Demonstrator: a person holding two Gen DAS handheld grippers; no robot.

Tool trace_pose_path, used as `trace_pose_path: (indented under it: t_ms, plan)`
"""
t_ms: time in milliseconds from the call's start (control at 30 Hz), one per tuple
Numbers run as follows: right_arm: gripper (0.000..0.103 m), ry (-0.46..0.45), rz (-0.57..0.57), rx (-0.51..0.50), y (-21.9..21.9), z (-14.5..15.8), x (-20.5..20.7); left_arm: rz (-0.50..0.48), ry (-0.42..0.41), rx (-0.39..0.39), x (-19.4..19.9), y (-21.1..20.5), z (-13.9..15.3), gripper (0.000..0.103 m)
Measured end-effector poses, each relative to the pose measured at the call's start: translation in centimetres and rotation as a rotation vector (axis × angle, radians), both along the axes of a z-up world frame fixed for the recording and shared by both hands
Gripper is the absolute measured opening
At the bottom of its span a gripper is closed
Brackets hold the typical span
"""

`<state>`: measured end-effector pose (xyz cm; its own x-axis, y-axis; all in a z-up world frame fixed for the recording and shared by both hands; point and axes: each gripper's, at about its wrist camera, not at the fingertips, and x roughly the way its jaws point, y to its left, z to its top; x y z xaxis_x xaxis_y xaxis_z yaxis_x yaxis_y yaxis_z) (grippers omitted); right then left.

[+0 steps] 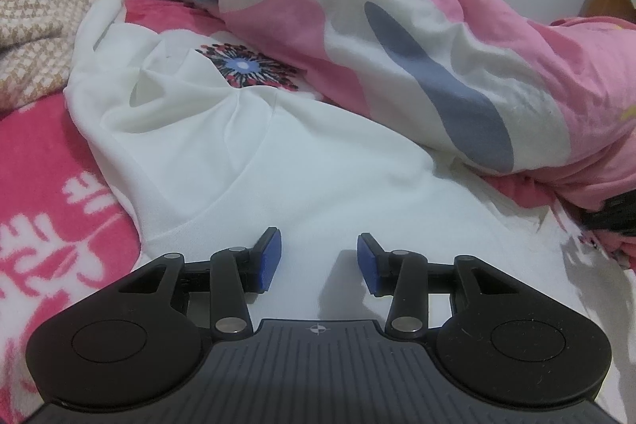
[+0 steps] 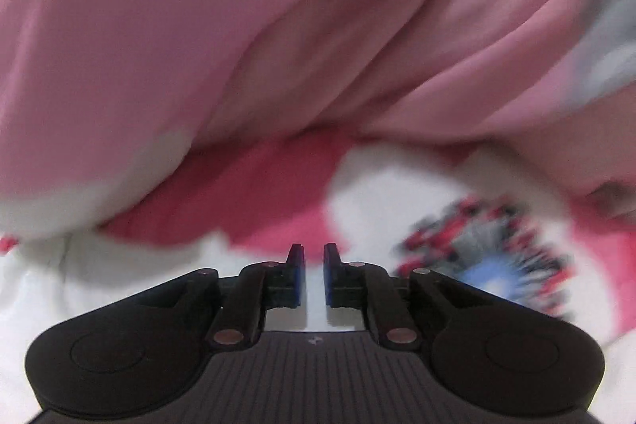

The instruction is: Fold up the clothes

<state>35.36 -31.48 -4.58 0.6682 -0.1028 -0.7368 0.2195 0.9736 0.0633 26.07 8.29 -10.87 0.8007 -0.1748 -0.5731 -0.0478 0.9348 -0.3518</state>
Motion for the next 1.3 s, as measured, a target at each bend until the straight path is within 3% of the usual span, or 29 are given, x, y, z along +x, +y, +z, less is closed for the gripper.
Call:
trace_pose_path:
  t_ms: [267, 333, 400, 500, 633, 700, 800, 1000, 1067, 1167, 1300]
  plan:
    - [0.016, -0.251, -0.099, 0.040, -4.7, 11.9, -12.9, -0.016, -0.005, -0.110, -1.6, 1.2, 1.3, 0.044]
    - [0.018, -0.276, -0.068, 0.029, -4.2, 13.8, -15.8, -0.008, -0.026, -0.097, -2.4, 1.1, 1.9, 0.044]
    - [0.027, -0.279, -0.005, -0.006, -2.4, 15.3, -17.5, 0.016, -0.042, -0.078, -3.2, 1.0, 2.3, 0.045]
    - [0.031, -0.282, 0.127, -0.063, 2.4, 16.1, -17.6, 0.074, -0.045, -0.069, -4.0, 1.1, 2.5, 0.045]
    - [0.031, -0.260, 0.280, -0.060, 9.1, 15.6, -16.3, 0.106, -0.014, -0.081, -3.9, 2.4, 1.9, 0.045]
    - [0.031, -0.252, 0.308, -0.047, 11.3, 15.1, -16.0, 0.112, 0.000, -0.091, -3.8, 3.0, 1.5, 0.045]
    - [0.031, -0.258, 0.259, -0.039, 11.8, 14.8, -17.6, 0.101, 0.009, -0.114, -3.8, 3.7, 1.3, 0.045]
    - [0.032, -0.289, -0.138, 0.018, 0.8, 16.0, -23.2, 0.056, 0.001, -0.112, -4.0, 2.9, 1.5, 0.045]
    - [0.038, -0.269, -0.259, 0.074, -3.6, 16.1, -24.8, 0.029, 0.004, -0.116, -3.9, 2.2, 1.5, 0.045]
    - [0.043, -0.198, -0.356, 0.164, -8.9, 15.2, -25.7, -0.002, 0.004, -0.104, -3.7, 1.0, 1.2, 0.046]
    - [0.050, -0.108, -0.395, 0.135, -14.1, 13.1, -23.7, -0.017, 0.009, -0.072, -3.2, 0.2, 0.5, 0.046]
